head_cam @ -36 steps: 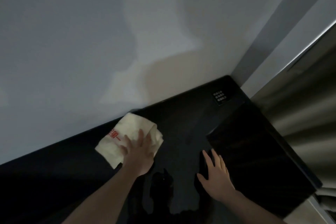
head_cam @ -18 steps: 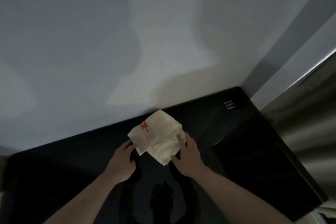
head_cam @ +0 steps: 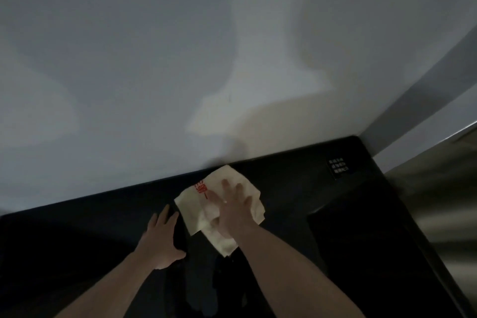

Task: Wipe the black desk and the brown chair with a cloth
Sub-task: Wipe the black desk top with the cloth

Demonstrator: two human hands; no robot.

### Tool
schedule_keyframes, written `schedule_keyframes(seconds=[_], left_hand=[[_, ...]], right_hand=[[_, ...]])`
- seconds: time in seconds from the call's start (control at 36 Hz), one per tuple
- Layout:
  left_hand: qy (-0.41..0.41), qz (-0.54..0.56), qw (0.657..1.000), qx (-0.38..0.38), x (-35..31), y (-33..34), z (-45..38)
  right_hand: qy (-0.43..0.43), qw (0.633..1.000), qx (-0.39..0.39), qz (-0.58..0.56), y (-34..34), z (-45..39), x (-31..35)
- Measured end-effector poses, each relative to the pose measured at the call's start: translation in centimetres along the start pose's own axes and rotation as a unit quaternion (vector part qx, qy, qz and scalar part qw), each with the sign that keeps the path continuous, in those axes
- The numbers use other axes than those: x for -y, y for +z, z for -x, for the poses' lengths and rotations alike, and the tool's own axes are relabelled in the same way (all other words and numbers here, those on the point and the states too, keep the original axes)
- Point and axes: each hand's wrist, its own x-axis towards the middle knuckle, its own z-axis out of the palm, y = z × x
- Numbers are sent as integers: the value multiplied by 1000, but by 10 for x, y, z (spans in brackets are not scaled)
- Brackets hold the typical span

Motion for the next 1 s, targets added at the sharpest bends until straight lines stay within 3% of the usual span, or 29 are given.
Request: schedule_keyframes(seconds=[0.22,0.39,0.58,0.75,1.0], left_hand=[[-36,-21,999,10,-82,-7,-54],[-123,-21,991,48,-133,-11,-77],[-124,8,991,46,-130,-7,-79],[-105,23,994,31,-122,-4,-77],[-106,39,994,8,-121,-5,-75]], right_hand=[[-31,998,-62,-4,-26,-13,-113],[41,995,-90,33,-51,-18,-229],[160,980,-119,3,-89,-22,-327],[260,952,-124,-102,-116,-30,-353],[304,939,-124,-100,-112,-27,-328]])
